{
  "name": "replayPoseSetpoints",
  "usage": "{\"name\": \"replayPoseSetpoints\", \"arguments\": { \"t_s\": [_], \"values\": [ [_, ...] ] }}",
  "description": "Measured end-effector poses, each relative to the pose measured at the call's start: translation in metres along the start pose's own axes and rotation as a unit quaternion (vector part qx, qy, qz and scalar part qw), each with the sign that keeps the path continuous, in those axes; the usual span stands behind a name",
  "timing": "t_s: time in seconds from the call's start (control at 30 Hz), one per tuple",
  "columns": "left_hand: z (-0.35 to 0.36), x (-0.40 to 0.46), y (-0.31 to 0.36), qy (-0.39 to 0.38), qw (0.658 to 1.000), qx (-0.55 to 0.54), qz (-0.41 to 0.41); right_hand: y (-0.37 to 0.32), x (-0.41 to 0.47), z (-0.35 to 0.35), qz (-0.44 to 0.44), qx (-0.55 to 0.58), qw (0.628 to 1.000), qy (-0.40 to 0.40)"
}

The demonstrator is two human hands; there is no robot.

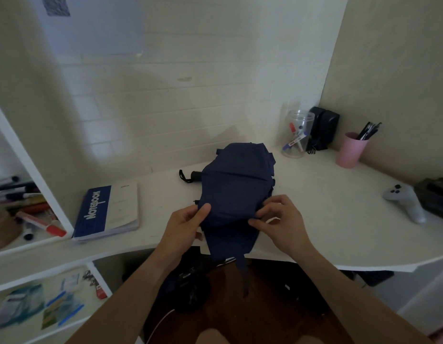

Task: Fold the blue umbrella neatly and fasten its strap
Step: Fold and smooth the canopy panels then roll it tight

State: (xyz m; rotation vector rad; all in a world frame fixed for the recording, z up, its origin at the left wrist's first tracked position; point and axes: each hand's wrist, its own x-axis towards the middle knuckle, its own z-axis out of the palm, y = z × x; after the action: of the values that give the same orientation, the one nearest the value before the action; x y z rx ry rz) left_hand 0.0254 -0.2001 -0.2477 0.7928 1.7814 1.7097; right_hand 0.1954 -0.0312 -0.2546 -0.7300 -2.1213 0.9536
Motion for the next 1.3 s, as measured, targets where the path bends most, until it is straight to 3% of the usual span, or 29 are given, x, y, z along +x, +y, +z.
{"name": "replayPoseSetpoints", "arguments": {
  "t_s": [0.1, 0.17, 0.33, 0.47, 0.67, 0.73, 0.8, 0.83, 0.97, 1.17, 1.23, 1.3],
  "values": [
    [0.001, -0.005, 0.001, -0.02, 0.999, -0.036, -0.011, 0.009, -0.005, -0.003, -0.005, 0.034, 0.999, -0.011],
    [0.001, -0.007, -0.002, -0.033, 0.999, -0.037, -0.01, 0.008, -0.008, -0.006, 0.022, 0.113, 0.993, -0.026],
    [-0.001, -0.014, -0.006, -0.065, 0.998, -0.008, -0.012, -0.01, -0.018, -0.012, 0.086, 0.274, 0.951, -0.115],
    [0.001, -0.017, -0.01, -0.057, 0.998, 0.016, -0.019, -0.009, -0.018, -0.004, 0.184, 0.308, 0.932, -0.046],
    [-0.004, -0.019, -0.012, -0.055, 0.975, 0.215, -0.003, 0.001, -0.023, 0.0, 0.223, 0.222, 0.948, -0.043],
    [-0.004, -0.013, -0.01, 0.029, 0.947, 0.307, 0.094, 0.004, -0.022, 0.0, 0.207, 0.168, 0.961, -0.069],
    [-0.003, 0.0, -0.009, 0.087, 0.927, 0.312, 0.188, 0.007, -0.019, 0.0, 0.181, 0.105, 0.974, -0.085],
    [-0.001, 0.008, -0.008, 0.07, 0.934, 0.297, 0.187, 0.009, -0.017, 0.0, 0.17, 0.083, 0.978, -0.086],
    [0.009, 0.04, -0.011, -0.037, 0.971, 0.231, 0.053, 0.014, -0.008, 0.002, 0.153, 0.029, 0.984, -0.087],
    [0.014, 0.083, -0.01, -0.044, 0.973, 0.222, 0.045, 0.011, 0.024, 0.011, 0.165, 0.021, 0.983, -0.073],
    [0.015, 0.085, -0.016, 0.002, 0.943, 0.312, 0.115, 0.012, 0.028, 0.011, 0.166, 0.021, 0.984, -0.063],
    [0.014, 0.077, -0.023, 0.07, 0.874, 0.409, 0.253, 0.015, 0.026, 0.011, 0.158, 0.01, 0.986, -0.059]
  ]
}}
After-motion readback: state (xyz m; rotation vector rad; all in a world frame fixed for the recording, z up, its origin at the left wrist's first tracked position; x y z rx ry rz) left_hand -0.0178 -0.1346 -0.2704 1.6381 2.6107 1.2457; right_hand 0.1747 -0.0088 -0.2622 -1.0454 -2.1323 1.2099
